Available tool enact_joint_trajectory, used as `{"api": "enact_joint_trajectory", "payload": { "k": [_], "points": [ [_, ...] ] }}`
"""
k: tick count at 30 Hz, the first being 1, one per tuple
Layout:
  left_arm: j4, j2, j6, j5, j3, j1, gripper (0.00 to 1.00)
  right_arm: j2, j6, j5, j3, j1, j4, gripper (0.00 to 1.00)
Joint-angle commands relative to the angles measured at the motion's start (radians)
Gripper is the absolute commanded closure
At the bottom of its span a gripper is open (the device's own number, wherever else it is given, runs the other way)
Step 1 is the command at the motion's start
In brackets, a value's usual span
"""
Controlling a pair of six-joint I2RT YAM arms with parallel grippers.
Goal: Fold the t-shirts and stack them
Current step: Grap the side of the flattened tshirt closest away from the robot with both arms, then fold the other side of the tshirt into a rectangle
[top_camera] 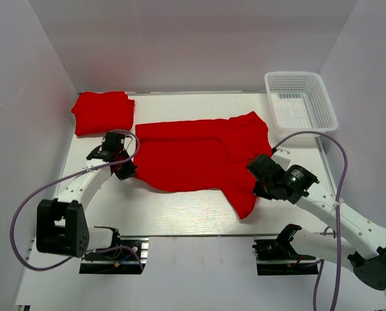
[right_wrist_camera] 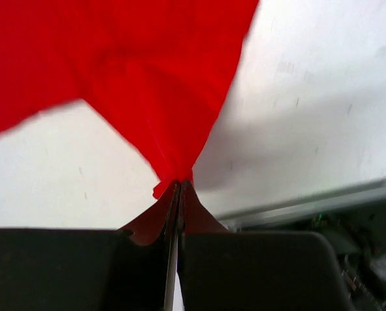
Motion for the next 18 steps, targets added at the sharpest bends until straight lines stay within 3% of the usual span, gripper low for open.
{"api": "enact_joint_trajectory", "payload": {
  "k": [1, 8, 18],
  "points": [
    [0.009, 0.054, -0.023, -0.005, 0.075, 0.007, 1.0, 0.035, -0.056, 0.211, 0.069, -0.017, 0.084, 1.0],
    [0.009, 0.171, -0.032, -0.005, 0.199, 0.007, 1.0, 0.148, -0.209, 0.34, 0.097, -0.066, 0.25, 1.0],
    [-0.057, 0.246, -0.086, -0.128, 0.304, 0.007, 1.0, 0.24, -0.371, 0.324, 0.118, -0.178, 0.53, 1.0]
  ]
}}
